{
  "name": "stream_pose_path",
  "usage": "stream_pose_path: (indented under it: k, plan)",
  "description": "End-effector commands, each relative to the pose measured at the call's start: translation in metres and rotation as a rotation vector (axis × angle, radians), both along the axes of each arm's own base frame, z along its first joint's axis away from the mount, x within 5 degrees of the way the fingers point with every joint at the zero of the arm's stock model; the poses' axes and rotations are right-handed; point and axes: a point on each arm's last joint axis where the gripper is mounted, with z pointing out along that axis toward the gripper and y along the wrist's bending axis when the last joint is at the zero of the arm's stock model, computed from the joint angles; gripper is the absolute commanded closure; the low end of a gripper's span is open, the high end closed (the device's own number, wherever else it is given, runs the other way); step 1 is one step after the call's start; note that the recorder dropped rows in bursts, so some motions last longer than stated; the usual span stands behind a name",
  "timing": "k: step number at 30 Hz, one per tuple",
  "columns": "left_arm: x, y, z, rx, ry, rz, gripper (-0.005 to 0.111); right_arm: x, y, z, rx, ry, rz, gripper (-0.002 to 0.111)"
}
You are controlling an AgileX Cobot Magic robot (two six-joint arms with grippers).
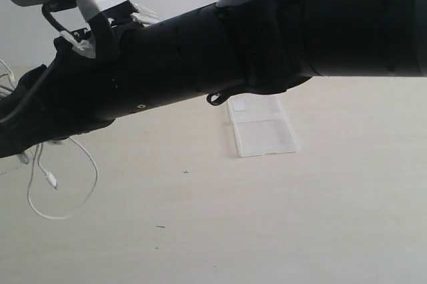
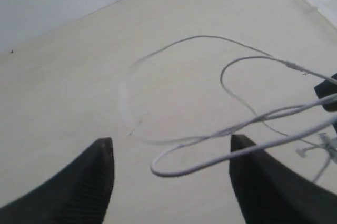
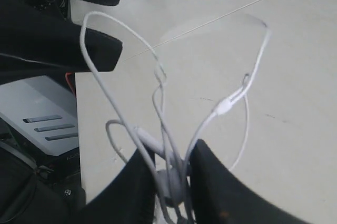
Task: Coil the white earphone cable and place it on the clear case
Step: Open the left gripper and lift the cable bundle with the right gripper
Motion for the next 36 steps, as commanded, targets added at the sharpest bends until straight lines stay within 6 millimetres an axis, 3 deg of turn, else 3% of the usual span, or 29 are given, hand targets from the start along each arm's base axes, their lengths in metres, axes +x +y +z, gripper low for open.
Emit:
stream_pose_path:
  k: [1, 8, 12, 17, 22, 26, 36]
  plan:
    - [-0.003, 0.005, -0.002, 0.028, 0.021, 0.029, 0.045, -0.001, -0.001, 0.006, 0.01, 0.005, -0.001, 0.108]
    - [-0.003, 0.006, -0.002, 0.053, 0.029, 0.023, 0.051, -0.001, -0.007, -0.007, -0.148, -0.029, 0.015, 0.108]
    - [-0.003, 0.006, -0.001, 0.054, 0.026, 0.023, 0.073, 0.0, -0.014, -0.011, -0.281, -0.036, -0.005, 0.108]
    - [0.001, 0.0, 0.003, 0.018, -0.039, -0.026, 0.107, -0.007, -0.018, 0.007, -0.365, -0.007, 0.084, 0.108]
    - [0.006, -0.009, 0.009, -0.044, -0.122, -0.094, 0.107, -0.019, -0.017, 0.034, -0.36, 0.045, 0.221, 0.108]
    - [0.008, -0.011, 0.007, -0.051, -0.101, -0.096, 0.107, -0.023, -0.018, 0.056, -0.291, 0.036, 0.226, 0.108]
    - [0.01, -0.02, -0.016, -0.093, -0.057, -0.141, 0.107, -0.037, -0.025, 0.089, -0.134, 0.017, 0.261, 0.108]
